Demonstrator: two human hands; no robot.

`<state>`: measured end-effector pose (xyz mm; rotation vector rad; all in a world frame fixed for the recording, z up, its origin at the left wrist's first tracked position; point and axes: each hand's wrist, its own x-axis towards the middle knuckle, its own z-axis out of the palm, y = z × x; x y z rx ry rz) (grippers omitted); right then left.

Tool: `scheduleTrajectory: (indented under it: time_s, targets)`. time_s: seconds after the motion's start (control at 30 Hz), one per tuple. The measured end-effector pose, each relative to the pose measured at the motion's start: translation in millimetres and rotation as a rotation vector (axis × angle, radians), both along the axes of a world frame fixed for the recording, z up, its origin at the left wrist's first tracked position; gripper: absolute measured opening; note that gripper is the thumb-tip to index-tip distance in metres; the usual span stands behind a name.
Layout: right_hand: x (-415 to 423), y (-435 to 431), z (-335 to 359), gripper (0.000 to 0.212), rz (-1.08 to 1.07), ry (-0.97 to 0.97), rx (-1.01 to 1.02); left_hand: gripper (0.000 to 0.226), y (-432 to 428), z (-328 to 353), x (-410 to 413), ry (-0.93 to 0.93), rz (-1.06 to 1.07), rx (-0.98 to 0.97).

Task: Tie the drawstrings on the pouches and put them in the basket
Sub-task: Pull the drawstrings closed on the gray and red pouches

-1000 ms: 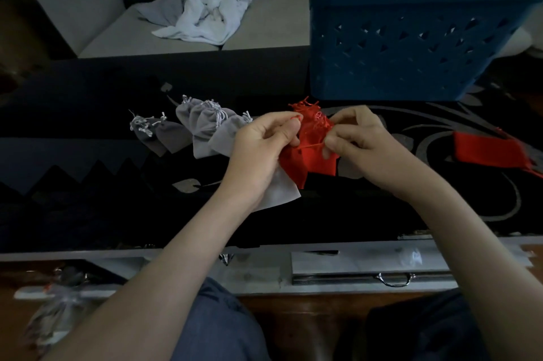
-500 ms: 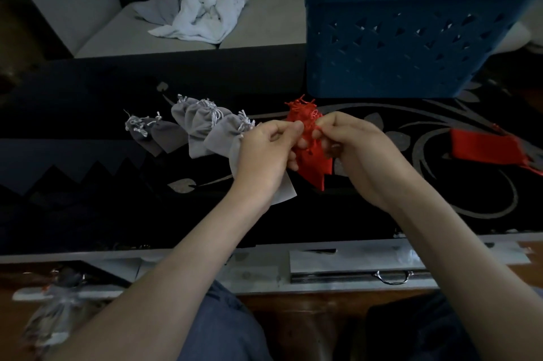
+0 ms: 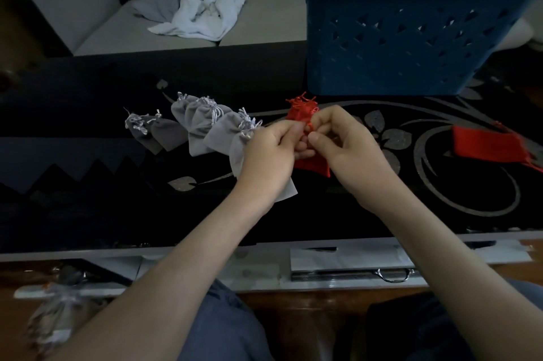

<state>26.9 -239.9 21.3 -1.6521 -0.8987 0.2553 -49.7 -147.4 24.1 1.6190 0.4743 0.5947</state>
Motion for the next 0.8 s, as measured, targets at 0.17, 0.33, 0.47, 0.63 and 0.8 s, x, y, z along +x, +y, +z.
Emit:
scheduleTrajectory:
  time_s: [0.17, 0.33, 0.47, 0.63, 0.8]
  targets:
    - [1.1, -3.0, 2.1, 0.03, 0.018, -0.033, 0.031, 0.008, -1.0, -0.2, -1.5, 0.027, -0.04, 0.074]
    - [2.5, -5.1, 4.3, 0.033, 0.026, -0.124, -0.076, 0.008, -0.2, -1.2, -2.1, 0.028, 0.03, 0.12]
    - [6.2, -6.2, 5.2, 0.023, 0.036, -0.165, -0.168, 0.017, 0.4, -0.8, -3.0, 0.018, 0.034, 0.108]
    - [11.2, -9.4, 7.1, 0.012, -0.042, -0.113, -0.134, 0.017, 0.6, -1.9, -2.2, 0.011, 0.034, 0.042]
    - [8.3, -5.8, 6.9, 0.008, -0.099, -0.288, -0.156, 0.02, 0.6, -1.0, -0.3, 0.011, 0.029, -0.066]
